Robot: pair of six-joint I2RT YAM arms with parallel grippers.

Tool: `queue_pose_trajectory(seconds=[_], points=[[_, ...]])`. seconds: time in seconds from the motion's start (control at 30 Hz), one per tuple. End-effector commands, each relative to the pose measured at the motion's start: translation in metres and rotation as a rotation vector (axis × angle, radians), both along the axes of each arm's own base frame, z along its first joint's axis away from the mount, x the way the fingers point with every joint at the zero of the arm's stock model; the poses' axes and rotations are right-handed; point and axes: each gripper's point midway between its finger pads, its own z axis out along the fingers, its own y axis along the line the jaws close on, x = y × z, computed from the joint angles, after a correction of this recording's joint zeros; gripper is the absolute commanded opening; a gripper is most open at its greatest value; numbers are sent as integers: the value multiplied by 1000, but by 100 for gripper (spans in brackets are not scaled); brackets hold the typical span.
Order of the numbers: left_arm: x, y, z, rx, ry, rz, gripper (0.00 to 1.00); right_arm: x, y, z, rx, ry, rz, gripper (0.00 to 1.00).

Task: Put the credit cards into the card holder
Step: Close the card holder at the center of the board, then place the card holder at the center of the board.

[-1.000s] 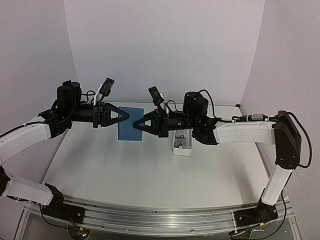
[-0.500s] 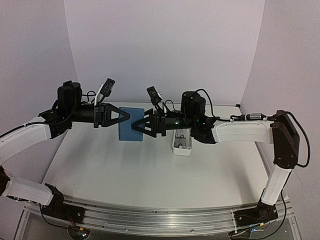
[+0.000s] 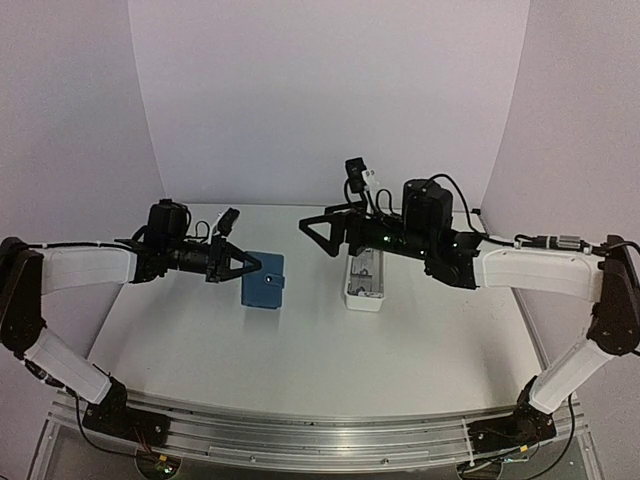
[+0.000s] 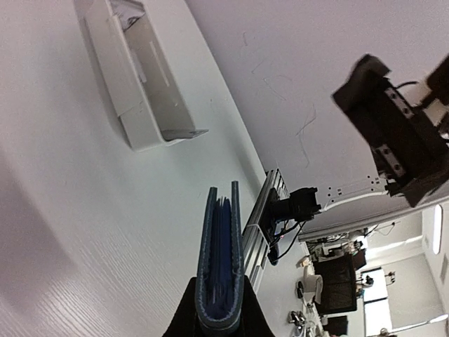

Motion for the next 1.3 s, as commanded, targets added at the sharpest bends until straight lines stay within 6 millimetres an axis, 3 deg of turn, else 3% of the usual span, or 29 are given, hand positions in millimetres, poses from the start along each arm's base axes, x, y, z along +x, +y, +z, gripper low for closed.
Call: queue_pose_trajectory(seconds=[0.0, 0.17, 0.37, 0.47, 0.53, 0.6, 0.7, 0.93, 1.27], points=[[13, -7, -32, -13, 100, 13, 0, 9, -26, 15, -20, -57, -135, 98], [34, -17, -64, 23, 140, 2, 0, 3, -38, 9, -34, -44, -155, 98], [65, -31, -81, 40, 114, -36, 0, -2, -47, 8, -43, -43, -164, 98], [79, -31, -107, 71, 207, -7, 0, -3, -49, 8, -51, -47, -165, 98], [79, -31, -118, 75, 254, -10, 0, -4, -50, 9, -51, -50, -164, 98], [81, -26, -142, 110, 316, 11, 0, -4, -50, 9, -53, -53, -164, 98], [84, -21, -165, 143, 348, 38, 13, -4, -49, 7, -60, -51, -161, 98], [100, -9, -174, 185, 354, 108, 44, -3, -43, 5, -70, -44, -143, 98], [83, 16, -165, 327, 465, 227, 53, 1, -38, 2, -88, -58, -135, 98]])
